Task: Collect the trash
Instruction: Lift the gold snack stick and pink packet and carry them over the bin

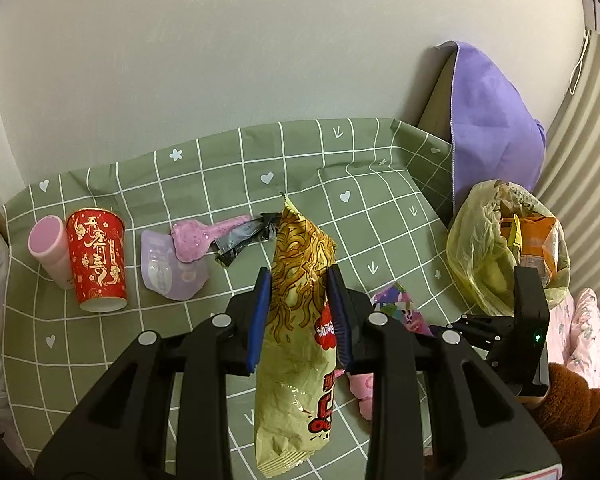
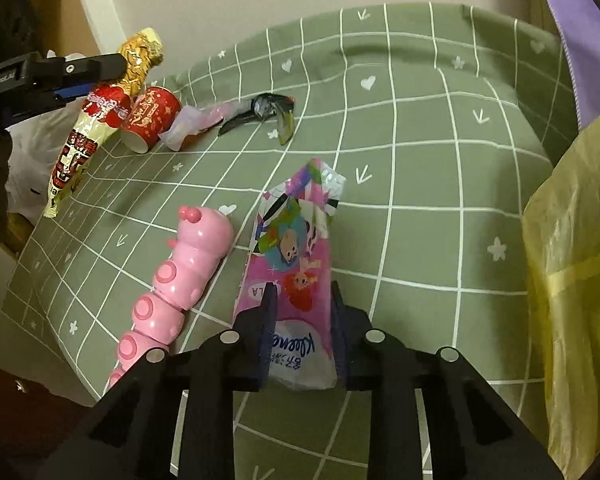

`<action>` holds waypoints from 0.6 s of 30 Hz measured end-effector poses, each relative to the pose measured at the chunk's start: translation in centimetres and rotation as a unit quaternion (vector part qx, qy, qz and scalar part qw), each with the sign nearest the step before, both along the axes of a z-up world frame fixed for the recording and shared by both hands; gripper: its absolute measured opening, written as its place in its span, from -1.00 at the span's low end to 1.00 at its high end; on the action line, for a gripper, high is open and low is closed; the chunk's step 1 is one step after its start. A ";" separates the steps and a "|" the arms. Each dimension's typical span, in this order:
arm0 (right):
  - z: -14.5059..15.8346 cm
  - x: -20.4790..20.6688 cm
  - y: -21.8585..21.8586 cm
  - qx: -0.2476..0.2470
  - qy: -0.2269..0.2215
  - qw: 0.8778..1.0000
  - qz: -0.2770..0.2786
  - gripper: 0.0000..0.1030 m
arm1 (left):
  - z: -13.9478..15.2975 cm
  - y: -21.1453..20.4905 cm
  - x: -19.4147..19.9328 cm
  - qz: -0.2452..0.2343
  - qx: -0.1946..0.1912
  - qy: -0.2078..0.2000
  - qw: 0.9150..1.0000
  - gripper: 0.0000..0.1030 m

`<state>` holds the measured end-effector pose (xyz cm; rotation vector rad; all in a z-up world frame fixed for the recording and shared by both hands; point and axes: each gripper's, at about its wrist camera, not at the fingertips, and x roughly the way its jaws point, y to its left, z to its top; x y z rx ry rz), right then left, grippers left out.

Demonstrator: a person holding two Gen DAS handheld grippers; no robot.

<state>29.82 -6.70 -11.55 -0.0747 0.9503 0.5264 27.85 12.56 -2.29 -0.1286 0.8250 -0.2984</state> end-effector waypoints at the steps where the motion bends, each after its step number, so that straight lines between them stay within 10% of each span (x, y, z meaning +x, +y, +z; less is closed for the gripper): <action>1: 0.0 -0.2 0.2 -0.012 -0.003 1.000 0.000 -0.68 | 0.0 0.0 0.0 0.000 -0.001 0.000 1.000 -0.48; 9: 1.9 -1.6 -1.6 0.003 -0.022 1.000 -0.016 -0.82 | 0.4 -0.4 -0.1 -0.008 -0.020 -0.012 1.000 -0.48; 18: 10.9 -2.4 -6.0 0.022 -0.126 0.990 -0.065 -0.82 | 7.1 -4.4 0.8 -0.049 -0.024 -0.103 0.993 -0.48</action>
